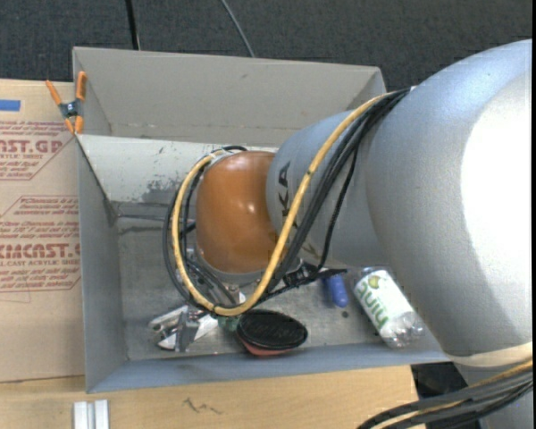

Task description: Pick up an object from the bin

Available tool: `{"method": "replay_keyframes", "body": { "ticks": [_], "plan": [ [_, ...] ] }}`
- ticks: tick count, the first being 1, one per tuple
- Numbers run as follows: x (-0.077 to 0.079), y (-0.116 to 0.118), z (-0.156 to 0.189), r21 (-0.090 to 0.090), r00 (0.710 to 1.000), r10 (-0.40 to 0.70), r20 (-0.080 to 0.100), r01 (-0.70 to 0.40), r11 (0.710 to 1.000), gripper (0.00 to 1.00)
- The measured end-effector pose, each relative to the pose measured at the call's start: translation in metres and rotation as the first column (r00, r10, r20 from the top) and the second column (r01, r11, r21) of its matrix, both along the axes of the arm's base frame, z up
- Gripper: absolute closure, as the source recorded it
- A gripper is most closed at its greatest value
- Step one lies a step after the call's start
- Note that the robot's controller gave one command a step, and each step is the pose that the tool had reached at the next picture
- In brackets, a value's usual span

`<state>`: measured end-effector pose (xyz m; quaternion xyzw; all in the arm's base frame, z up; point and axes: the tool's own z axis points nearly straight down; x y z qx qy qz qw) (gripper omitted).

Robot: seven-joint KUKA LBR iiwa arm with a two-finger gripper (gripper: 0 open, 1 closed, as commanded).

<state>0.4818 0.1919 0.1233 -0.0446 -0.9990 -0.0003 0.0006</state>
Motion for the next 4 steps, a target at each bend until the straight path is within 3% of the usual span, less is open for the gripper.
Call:
{"method": "replay_keyframes", "body": {
  "ticks": [2,3,4],
  "plan": [
    [0.000,0.000,0.000,0.000,1.000,0.002,0.000,-0.002,1.000,0.00],
    [0.018,-0.001,0.001,-0.001,0.984,0.179,0.001,-0.179,0.984,0.00],
    [0.007,0.010,-0.050,0.000,0.914,0.405,0.011,-0.405,0.914,1.00]
  ]
}}
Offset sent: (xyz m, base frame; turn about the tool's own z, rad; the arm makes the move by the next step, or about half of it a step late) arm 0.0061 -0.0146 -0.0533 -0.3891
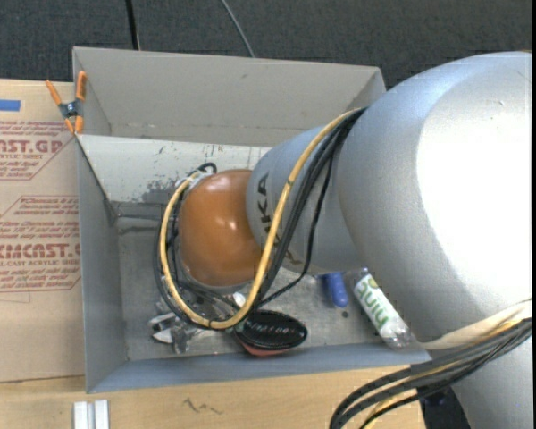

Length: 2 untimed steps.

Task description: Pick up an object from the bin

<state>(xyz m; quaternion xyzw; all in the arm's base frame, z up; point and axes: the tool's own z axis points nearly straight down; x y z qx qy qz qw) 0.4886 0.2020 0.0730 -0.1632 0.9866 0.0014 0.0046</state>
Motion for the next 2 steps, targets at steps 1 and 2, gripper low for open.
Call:
{"method": "replay_keyframes", "body": {
  "ticks": [1,2],
  "plan": [
    [0.000,0.000,0.000,0.000,1.000,0.000,0.000,0.000,1.000,1.00],
    [0.008,0.002,0.148,-0.004,1.000,-0.003,-0.010,0.003,1.000,1.00]
  ]
}}
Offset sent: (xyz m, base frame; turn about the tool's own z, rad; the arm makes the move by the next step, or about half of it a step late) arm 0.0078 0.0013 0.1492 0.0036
